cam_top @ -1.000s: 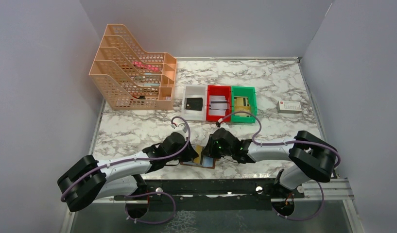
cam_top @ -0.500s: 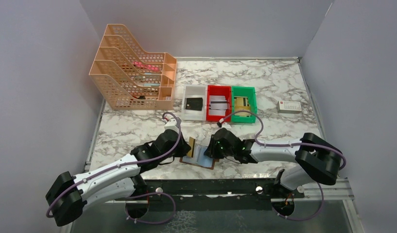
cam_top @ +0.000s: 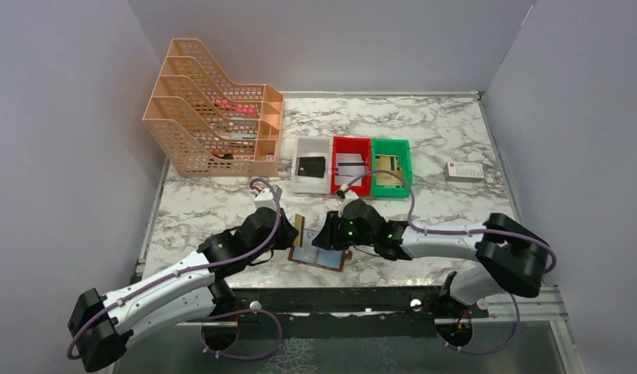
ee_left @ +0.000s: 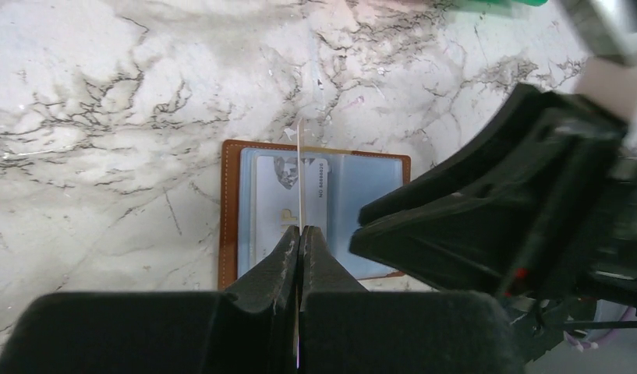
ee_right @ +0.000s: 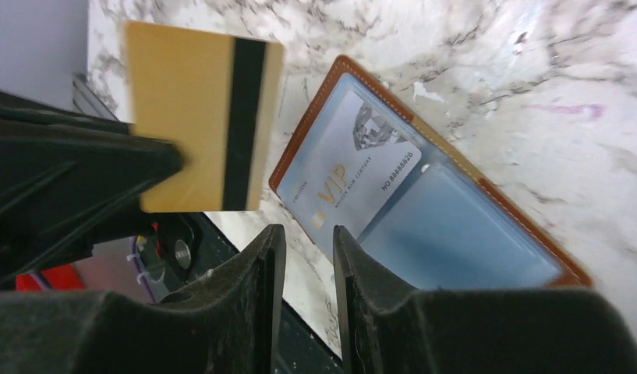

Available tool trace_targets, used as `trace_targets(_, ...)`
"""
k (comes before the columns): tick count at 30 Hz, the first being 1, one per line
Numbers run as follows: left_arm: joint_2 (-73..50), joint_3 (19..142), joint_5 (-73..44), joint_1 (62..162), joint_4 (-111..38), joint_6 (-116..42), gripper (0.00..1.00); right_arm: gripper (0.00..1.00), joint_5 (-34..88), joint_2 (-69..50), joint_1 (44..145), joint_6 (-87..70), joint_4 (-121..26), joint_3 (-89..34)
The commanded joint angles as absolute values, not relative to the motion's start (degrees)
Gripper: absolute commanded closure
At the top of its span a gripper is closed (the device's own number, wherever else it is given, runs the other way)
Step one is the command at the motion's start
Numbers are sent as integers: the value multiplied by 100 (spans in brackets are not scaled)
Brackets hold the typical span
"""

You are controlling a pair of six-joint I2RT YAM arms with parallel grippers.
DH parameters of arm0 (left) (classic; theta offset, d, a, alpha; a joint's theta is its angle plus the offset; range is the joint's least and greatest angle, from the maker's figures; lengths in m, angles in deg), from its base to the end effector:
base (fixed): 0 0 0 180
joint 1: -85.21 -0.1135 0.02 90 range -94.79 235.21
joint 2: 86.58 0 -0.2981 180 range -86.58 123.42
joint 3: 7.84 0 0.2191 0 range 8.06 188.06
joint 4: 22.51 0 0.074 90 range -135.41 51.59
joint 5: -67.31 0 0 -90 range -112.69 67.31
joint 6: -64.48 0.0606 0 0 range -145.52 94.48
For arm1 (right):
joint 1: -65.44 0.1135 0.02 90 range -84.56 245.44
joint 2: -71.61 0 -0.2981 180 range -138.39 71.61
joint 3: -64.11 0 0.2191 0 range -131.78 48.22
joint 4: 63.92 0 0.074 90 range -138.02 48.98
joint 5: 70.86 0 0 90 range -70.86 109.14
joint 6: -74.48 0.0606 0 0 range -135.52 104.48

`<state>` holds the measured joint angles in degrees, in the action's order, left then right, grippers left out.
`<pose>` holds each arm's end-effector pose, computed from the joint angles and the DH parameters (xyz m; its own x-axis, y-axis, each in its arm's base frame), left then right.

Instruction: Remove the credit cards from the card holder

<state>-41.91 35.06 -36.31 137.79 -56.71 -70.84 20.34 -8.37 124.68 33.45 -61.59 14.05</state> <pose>0.0931 -0.0982 0.2382 -0.7175 -0.1995 -0.6674 0.2075 0.8534 -0.4782 0.1379 0.2343 0.2260 -0.8341 0.0732 -0.5468 -0.3640 0.6716 0.6453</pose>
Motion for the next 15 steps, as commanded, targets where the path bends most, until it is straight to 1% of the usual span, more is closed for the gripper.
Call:
trace_targets(1,-4550,3687,-4079,13784,-5990,-7124,100,68,2764,-1737,12492,3304,-6486,1010)
trace_targets(5,-4721,3626,-4060,13779,-6112,-7157,100,70,2054,-1820,12493,3569,-5852,1133)
trace_targets(10,-4689,3566,-4052,13778,-6085,-7103,100,70,1639,-1688,12494,3636,-5405,1299)
trace_targets(13,-4589,3606,-4000,13780,-6008,-6984,100,68,1660,-1482,12493,3433,-5619,1353)
trace_targets(15,-4516,3637,-3933,13779,-5955,-6917,100,64,1686,-1183,12493,3278,-5849,1441)
